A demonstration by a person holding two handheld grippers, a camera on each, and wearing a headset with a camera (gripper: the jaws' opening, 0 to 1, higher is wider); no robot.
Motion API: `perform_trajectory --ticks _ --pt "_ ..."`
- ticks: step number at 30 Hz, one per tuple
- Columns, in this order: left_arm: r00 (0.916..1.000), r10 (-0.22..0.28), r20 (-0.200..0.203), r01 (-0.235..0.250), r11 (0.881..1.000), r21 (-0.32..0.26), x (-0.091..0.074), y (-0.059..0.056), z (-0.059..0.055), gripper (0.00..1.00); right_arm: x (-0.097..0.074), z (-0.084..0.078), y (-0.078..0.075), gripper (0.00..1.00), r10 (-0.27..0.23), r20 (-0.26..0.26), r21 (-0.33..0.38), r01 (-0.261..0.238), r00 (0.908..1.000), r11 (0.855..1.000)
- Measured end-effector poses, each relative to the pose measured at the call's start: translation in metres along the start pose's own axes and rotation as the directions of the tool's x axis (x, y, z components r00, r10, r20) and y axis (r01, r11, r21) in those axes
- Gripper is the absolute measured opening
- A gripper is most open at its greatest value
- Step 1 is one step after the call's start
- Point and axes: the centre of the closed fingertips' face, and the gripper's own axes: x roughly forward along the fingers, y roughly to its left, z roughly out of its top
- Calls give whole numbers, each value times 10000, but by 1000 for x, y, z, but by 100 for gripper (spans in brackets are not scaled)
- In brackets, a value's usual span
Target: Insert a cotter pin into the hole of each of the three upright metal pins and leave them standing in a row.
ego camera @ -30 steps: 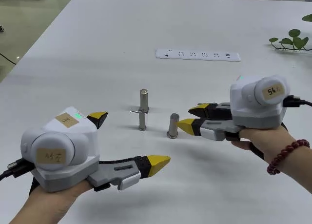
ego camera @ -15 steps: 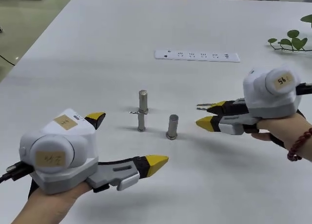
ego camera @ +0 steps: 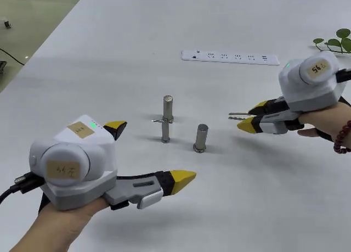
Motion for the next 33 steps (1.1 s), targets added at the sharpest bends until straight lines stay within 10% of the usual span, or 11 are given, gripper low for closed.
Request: perform_trajectory --ticks 33 --pt "9994 -109 -326 111 9999 57 0 1 -7 91 24 -26 -28 4 161 -2387 -635 -321 9710 9975"
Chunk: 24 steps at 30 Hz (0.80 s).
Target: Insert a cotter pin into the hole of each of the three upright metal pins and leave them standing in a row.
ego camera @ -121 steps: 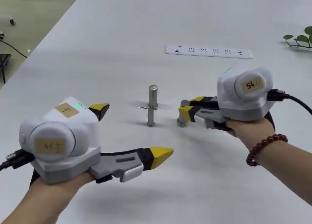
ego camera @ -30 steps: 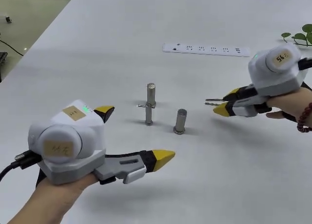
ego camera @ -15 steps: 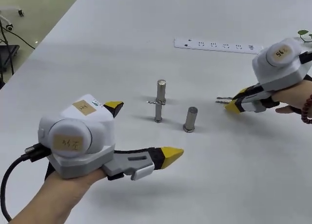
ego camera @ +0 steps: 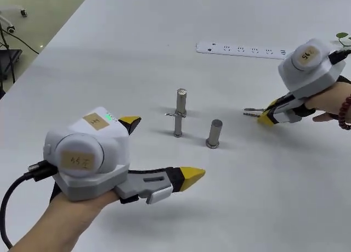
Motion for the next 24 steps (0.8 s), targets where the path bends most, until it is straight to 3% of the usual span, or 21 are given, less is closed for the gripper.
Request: perform_trajectory --ticks 7,19,24 --pt "10000 -64 -3 64 10000 -37 0 -1 0 90 0 2 7 0 8 -233 -275 -14 9997 9996" --pt "9997 -255 -62 254 9997 -51 0 -5 -1 87 -2 6 11 0 -298 38 -1049 300 9995 9940" --pt "9994 -349 -9 349 9993 -159 0 -8 -1 86 -6 6 12 0 -426 183 -868 440 9989 9953"
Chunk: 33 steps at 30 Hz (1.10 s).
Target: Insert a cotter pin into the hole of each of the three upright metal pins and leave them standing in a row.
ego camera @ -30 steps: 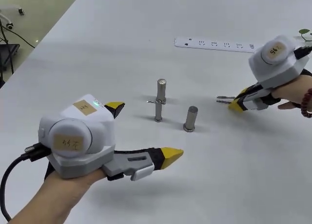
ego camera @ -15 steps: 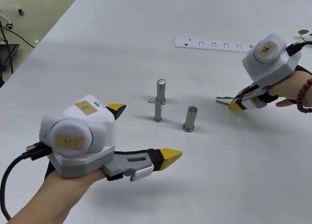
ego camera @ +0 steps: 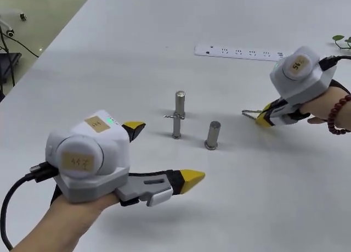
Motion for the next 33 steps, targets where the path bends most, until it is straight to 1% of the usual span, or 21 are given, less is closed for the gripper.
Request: perform_trajectory --ticks 6,9,13,16,19,23,26,28,29,30,33 --pt "10000 -67 -66 67 9999 85 -1 -3 0 82 -7 3 -1 0 -129 301 -23 130 9995 9999" --pt "9999 -88 -107 88 10000 4 -1 -4 0 81 -15 6 4 0 -152 510 -155 160 9986 9998" --pt "9998 -164 -105 163 9998 -72 -1 -5 4 77 -24 10 11 0 -175 794 -235 195 9967 9995" --pt "9996 -286 -28 285 9994 -204 -1 -7 8 74 -31 14 20 0 -179 1053 -437 226 9943 9988" --pt "9993 -354 -98 352 9992 -181 0 -9 9 71 -37 17 26 0 -171 1257 -568 244 9919 9981" --pt "9990 -419 -185 417 9991 -112 2 -12 11 69 -45 23 38 0 -92 1561 -876 232 9877 9959" --pt "9984 -505 -265 502 9987 -95 4 -13 12 65 -50 26 44 0 -59 1714 -1072 246 9852 9939" --pt "9977 -609 -308 606 9981 -100 6 -16 14 62 -55 31 50 0 -8 1932 -1257 256 9812 9917" --pt "9973 -661 -315 657 9978 -123 7 -16 15 62 -52 34 48 0 44 2103 -1412 259 9776 9896" --pt "9971 -692 -311 687 9975 -154 8 -17 16 61 -52 35 49 0 71 2172 -1452 251 9761 9891" --pt "9958 -868 -288 858 9958 -326 10 -20 20 58 -58 40 62 0 217 2347 -1804 216 9718 9834"
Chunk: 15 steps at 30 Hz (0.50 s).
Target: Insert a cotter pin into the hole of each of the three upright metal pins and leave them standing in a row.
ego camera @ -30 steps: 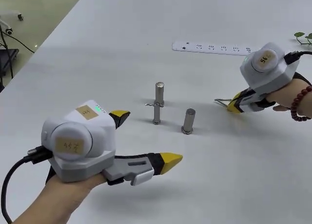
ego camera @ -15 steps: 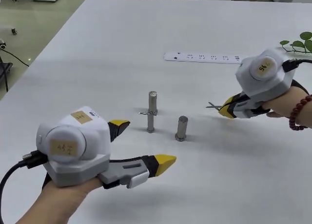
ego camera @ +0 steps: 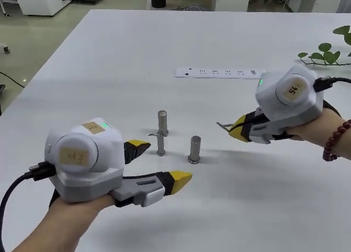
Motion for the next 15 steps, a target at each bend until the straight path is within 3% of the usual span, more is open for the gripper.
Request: perform_trajectory --ticks 9,11,15 --pt "9997 -229 -42 227 9993 -282 3 -5 7 48 -8 20 30 0 379 444 -783 -344 9983 9963" --pt "9995 -294 -67 292 9991 -300 4 -7 7 45 -7 21 30 0 436 460 -909 -393 9980 9951" --pt "9982 -533 -259 513 9960 -732 5 -13 5 38 -8 32 43 0 576 605 -1590 -474 9965 9861"
